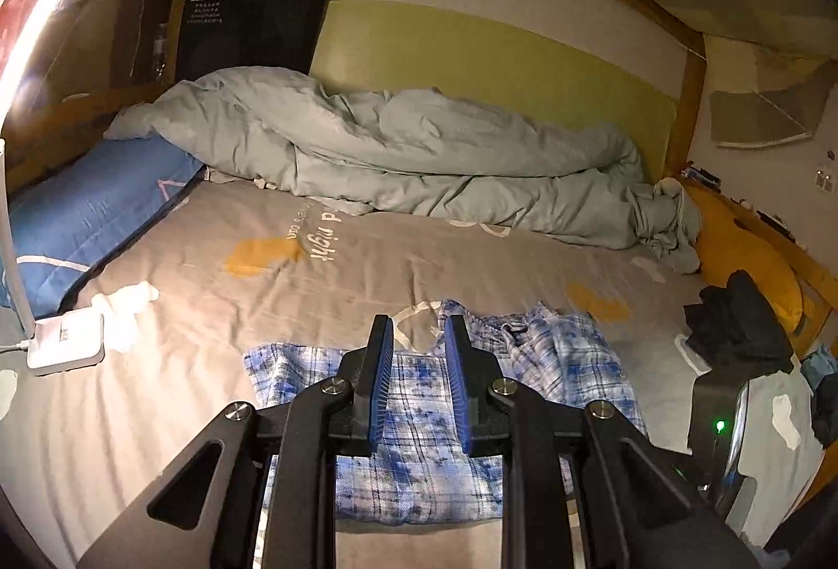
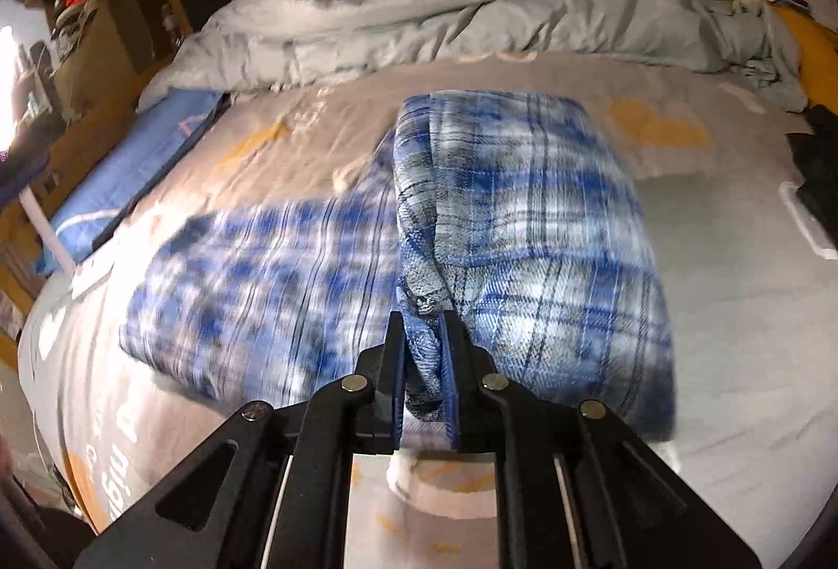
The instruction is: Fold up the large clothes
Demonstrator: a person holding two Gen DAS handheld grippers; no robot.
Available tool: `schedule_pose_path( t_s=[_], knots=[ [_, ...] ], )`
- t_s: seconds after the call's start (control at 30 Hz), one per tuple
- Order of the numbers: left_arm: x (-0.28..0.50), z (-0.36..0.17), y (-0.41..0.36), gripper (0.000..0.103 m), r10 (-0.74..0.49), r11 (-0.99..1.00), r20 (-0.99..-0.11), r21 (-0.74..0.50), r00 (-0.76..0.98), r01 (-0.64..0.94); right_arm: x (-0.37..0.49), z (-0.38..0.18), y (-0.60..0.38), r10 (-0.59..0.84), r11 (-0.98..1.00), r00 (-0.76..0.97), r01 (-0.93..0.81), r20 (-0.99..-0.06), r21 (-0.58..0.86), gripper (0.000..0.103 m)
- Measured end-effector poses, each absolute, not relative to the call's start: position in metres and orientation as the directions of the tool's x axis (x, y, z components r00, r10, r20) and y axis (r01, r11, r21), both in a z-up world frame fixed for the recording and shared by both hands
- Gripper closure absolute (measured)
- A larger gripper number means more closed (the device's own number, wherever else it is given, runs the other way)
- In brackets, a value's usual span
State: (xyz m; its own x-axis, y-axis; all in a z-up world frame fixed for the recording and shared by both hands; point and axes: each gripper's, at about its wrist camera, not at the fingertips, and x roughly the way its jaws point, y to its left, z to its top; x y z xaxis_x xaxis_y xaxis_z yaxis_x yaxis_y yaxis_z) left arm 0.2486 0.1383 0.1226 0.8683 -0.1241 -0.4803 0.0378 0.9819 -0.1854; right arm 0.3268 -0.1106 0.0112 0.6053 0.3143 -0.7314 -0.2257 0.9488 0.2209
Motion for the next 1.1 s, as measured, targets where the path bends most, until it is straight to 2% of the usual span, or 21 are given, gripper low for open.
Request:
schedule_pose_path(
  t_s=[0.1, 0.27, 0.47, 0.53, 0.57, 0.6, 0.8, 0.93, 1.1],
  knots=[
    [0.252, 0.120, 0.137, 0.081, -0.121, 0.983, -0.489, -0.181, 0.864, 0.035, 0.321, 0.008, -0.110, 0.366, 0.929, 0.576, -0.265, -0.731, 0.257, 0.092],
    [0.255, 0.117, 0.135, 0.081, -0.130, 0.981, -0.500, -0.189, 0.856, 0.038, 0.315, 0.016, -0.110, 0.553, 0.832, 0.440, -0.344, -0.708, 0.436, 0.090],
    [0.253, 0.115, 0.127, 0.081, -0.130, 0.985, -0.500, -0.164, 0.856, 0.053, 0.319, 0.057, -0.137, 0.422, 0.907, 0.632, -0.292, -0.650, 0.304, 0.090],
    [0.254, 0.114, 0.126, 0.081, -0.132, 0.985, -0.503, -0.161, 0.854, 0.057, 0.322, 0.066, -0.154, 0.354, 0.935, 0.698, -0.236, -0.623, 0.266, 0.078],
    [0.255, 0.113, 0.125, 0.081, -0.132, 0.985, -0.505, -0.161, 0.853, 0.058, 0.324, 0.067, -0.161, 0.329, 0.943, 0.714, -0.211, -0.618, 0.257, 0.065],
    [0.256, 0.112, 0.125, 0.081, -0.133, 0.985, -0.507, -0.162, 0.851, 0.058, 0.329, 0.068, -0.166, 0.308, 0.950, 0.719, -0.193, -0.623, 0.246, 0.060],
    [0.266, 0.100, 0.120, 0.081, -0.148, 0.985, -0.549, -0.161, 0.823, 0.070, 0.354, 0.053, -0.190, 0.251, 0.964, 0.694, -0.116, -0.674, 0.240, 0.060],
    [0.270, 0.094, 0.117, 0.081, -0.132, 0.988, -0.559, -0.138, 0.819, 0.065, 0.363, 0.035, -0.178, 0.305, 0.952, 0.624, -0.179, -0.720, 0.248, 0.060],
    [0.275, 0.091, 0.120, 0.081, -0.133, 0.987, -0.569, -0.153, 0.811, 0.054, 0.353, 0.016, -0.149, 0.377, 0.915, 0.540, -0.341, -0.752, 0.214, 0.060]
  ],
)
